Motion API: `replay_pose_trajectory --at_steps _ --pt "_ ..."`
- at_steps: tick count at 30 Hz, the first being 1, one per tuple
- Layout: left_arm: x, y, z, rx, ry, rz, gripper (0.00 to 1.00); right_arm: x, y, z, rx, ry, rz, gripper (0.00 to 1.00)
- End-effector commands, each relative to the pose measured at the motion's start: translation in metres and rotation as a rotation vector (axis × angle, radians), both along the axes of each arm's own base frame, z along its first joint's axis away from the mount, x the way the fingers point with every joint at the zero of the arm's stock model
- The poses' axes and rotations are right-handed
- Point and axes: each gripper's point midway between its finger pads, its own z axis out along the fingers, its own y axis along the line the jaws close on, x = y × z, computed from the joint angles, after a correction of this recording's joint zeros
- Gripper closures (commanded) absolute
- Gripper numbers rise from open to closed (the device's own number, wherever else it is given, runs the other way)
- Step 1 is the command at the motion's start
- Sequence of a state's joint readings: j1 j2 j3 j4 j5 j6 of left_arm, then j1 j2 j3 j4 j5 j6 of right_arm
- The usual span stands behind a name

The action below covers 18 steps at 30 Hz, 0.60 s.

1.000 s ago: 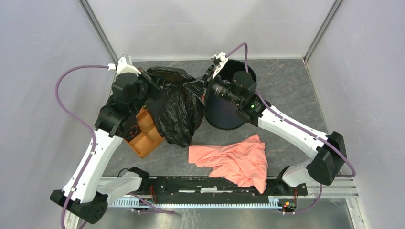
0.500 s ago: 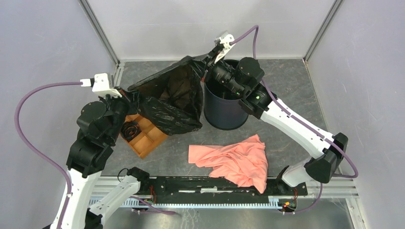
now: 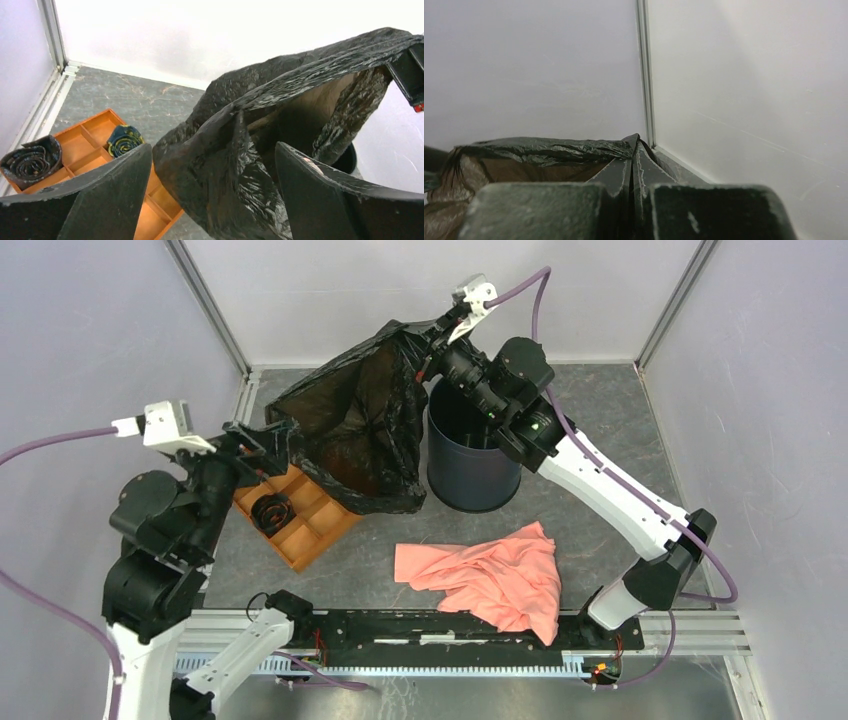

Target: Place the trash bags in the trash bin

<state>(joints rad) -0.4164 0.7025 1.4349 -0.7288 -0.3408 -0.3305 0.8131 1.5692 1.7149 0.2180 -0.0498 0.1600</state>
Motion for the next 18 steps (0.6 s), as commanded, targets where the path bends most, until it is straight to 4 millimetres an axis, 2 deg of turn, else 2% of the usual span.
replay_pose_trajectory --at_steps 1,4,7,8,10,12,14,16,18 --pt "-0.022 -0.001 -0.006 -0.11 0.052 -0.031 0.0 -0.01 -0.026 0.046 0.115 -0.075 -0.051 0.99" --pt "-0.033 -0.035 -0.005 -0.227 0.084 -0.203 0.0 -0.009 -0.031 0.056 0.144 -0.087 -0.069 0.99" --pt "-0.046 -0.09 -0.001 -0.336 0.107 -0.505 0.0 -0.012 -0.031 0.06 0.163 -0.096 -0.059 0.99" --pt "-0.048 -0.107 -0.007 -0.356 0.126 -0.601 0.0 -0.013 -0.031 0.061 0.174 -0.095 -0.051 0.99" --pt "-0.044 -0.121 -0.031 -0.394 0.218 -0.646 0.0 -0.018 -0.031 0.064 0.189 -0.099 -0.032 0.99" --pt "-0.034 -0.115 -0.062 -0.402 0.318 -0.558 0.0 -0.021 -0.034 0.069 0.204 -0.103 -0.027 0.99" --pt "-0.031 -0.098 -0.083 -0.399 0.361 -0.437 0.0 -0.028 -0.034 0.073 0.203 -0.117 -0.001 0.99" --pt "-0.036 -0.076 -0.085 -0.412 0.324 -0.335 0.0 -0.03 -0.037 0.075 0.206 -0.122 -0.005 0.99" --pt "-0.05 -0.052 -0.075 -0.446 0.227 -0.254 0.0 -0.03 -0.038 0.074 0.2 -0.118 -0.011 0.99"
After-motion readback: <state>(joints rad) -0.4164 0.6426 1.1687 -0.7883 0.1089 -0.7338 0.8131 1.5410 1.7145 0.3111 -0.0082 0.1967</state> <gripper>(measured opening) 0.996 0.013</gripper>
